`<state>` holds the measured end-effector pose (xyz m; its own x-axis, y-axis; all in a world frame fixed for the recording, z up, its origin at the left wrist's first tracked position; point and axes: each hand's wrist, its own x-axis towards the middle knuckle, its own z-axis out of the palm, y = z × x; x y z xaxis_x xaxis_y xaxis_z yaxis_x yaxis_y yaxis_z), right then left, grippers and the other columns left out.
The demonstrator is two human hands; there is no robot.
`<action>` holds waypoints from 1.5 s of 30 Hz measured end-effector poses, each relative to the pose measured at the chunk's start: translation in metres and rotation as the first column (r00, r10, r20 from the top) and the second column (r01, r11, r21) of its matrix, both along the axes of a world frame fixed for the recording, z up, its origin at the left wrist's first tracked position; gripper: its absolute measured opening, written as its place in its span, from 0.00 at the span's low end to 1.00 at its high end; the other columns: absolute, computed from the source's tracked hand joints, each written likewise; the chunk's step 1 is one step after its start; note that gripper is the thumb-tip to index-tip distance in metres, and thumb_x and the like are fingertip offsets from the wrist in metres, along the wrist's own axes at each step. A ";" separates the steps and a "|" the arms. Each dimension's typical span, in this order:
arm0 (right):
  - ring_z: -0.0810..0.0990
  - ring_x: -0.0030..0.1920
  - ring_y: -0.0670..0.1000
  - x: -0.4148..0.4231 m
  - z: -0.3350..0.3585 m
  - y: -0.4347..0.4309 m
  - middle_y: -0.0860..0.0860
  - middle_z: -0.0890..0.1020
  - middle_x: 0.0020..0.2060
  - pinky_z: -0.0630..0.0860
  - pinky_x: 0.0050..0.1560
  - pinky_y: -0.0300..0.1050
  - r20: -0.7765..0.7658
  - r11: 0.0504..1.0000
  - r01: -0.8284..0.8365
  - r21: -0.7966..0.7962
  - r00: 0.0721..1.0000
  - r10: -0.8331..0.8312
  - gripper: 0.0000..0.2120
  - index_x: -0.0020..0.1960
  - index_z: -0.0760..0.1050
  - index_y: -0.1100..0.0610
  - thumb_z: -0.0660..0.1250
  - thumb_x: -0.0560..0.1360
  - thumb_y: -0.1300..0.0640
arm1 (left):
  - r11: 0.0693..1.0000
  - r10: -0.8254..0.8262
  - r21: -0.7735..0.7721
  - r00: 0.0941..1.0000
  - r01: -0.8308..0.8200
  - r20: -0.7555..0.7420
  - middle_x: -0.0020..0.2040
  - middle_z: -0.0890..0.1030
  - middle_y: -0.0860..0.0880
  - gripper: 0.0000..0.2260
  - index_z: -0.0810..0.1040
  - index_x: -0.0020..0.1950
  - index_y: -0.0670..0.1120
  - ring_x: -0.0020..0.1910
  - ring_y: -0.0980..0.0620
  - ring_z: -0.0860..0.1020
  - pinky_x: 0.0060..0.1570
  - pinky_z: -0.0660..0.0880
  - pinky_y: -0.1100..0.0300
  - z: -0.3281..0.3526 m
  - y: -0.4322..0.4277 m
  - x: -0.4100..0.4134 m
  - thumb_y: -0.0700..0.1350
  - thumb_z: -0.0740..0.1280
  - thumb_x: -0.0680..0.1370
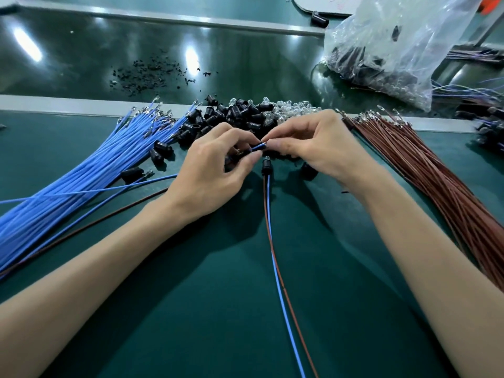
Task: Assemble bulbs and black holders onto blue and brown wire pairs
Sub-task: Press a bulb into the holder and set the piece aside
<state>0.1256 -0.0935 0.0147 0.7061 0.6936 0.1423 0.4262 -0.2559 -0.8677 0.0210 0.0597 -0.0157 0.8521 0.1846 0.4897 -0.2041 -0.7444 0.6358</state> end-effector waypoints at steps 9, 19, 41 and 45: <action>0.79 0.50 0.47 0.045 0.025 -0.003 0.50 0.82 0.52 0.74 0.58 0.38 0.339 0.921 0.369 -0.127 0.888 -0.310 0.13 0.58 0.80 0.52 0.70 0.75 0.58 | 0.999 -0.032 0.035 0.999 0.033 -0.014 0.40 0.79 0.47 0.04 0.81 0.44 0.41 0.37 0.52 0.74 0.40 0.70 0.65 -0.001 0.003 0.001 0.41 0.71 0.75; 0.78 0.40 0.43 0.063 0.010 0.013 0.51 0.84 0.41 0.74 0.48 0.38 0.441 0.873 0.359 -0.331 0.877 -0.193 0.09 0.48 0.84 0.50 0.77 0.68 0.54 | 0.998 -0.057 0.021 0.998 0.057 -0.013 0.40 0.78 0.46 0.03 0.81 0.44 0.40 0.38 0.50 0.74 0.40 0.69 0.66 0.000 0.002 0.002 0.39 0.70 0.75; 0.80 0.38 0.41 -0.032 -0.031 0.000 0.45 0.84 0.36 0.74 0.44 0.34 -0.017 0.947 0.157 0.279 0.987 -0.159 0.06 0.44 0.82 0.52 0.73 0.72 0.63 | 0.992 -0.109 -0.073 0.994 0.107 -0.019 0.37 0.77 0.56 0.02 0.82 0.45 0.41 0.35 0.64 0.73 0.39 0.67 0.70 0.001 0.004 0.001 0.40 0.71 0.75; 0.79 0.33 0.41 -0.030 -0.031 -0.001 0.45 0.82 0.31 0.75 0.40 0.34 -0.015 0.965 0.155 0.213 0.988 -0.156 0.07 0.40 0.82 0.49 0.73 0.72 0.61 | 0.993 -0.107 -0.044 0.994 0.107 -0.011 0.38 0.78 0.52 0.04 0.82 0.44 0.40 0.36 0.58 0.74 0.41 0.69 0.67 0.002 0.004 0.001 0.40 0.71 0.75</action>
